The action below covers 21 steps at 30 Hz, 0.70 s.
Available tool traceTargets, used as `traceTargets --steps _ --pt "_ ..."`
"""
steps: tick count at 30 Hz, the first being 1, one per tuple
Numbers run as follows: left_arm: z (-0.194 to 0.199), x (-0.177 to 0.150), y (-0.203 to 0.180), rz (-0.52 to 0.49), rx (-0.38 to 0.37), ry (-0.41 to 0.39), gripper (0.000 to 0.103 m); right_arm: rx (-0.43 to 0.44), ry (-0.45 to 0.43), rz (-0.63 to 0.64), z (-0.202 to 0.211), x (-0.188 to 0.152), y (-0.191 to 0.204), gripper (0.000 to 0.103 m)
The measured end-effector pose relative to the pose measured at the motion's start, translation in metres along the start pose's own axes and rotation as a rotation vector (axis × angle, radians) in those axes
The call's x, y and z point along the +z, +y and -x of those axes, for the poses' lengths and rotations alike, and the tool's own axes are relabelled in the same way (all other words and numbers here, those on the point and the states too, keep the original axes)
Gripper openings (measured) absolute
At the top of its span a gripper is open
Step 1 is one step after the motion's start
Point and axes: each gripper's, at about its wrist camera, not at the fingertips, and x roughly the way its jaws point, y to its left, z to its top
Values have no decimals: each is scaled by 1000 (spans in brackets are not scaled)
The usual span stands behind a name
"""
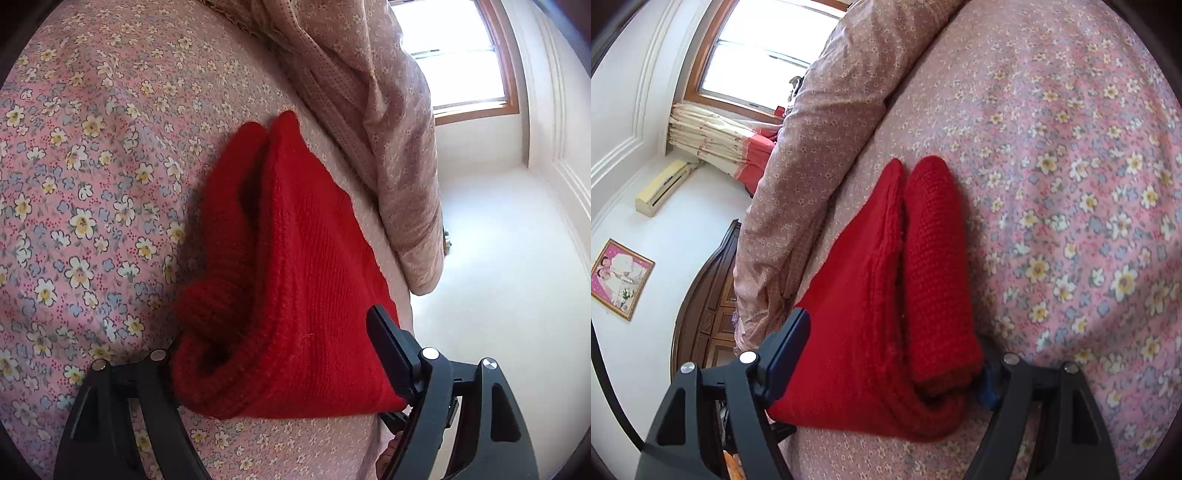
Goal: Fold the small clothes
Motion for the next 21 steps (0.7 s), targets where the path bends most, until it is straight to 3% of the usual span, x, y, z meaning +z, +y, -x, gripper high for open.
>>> traceTargets --steps 5,10,11,12,13,14,16,21 --pt "19 5 15 22 -19 -4 73 64 37 -43 -14 -7 9 81" --pt "26 4 22 52 -25 -25 67 38 29 -27 -22 -6 12 79" --pt "26 3 22 44 -11 -31 59 35 29 -23 -23 -6 13 75" --pt "30 3 25 32 18 -38 43 25 28 -16 -24 -5 13 72" --pt "30 3 28 23 65 -40 33 4 30 -7 -25 -5 13 59" --pt "30 3 30 21 84 -35 27 -37 37 4 -29 -5 14 38" --pt "32 1 34 43 55 -34 22 -75 51 -2 -32 -6 7 28" --pt "46 -6 31 33 44 -58 18 -31 33 -28 -28 -5 -1 24"
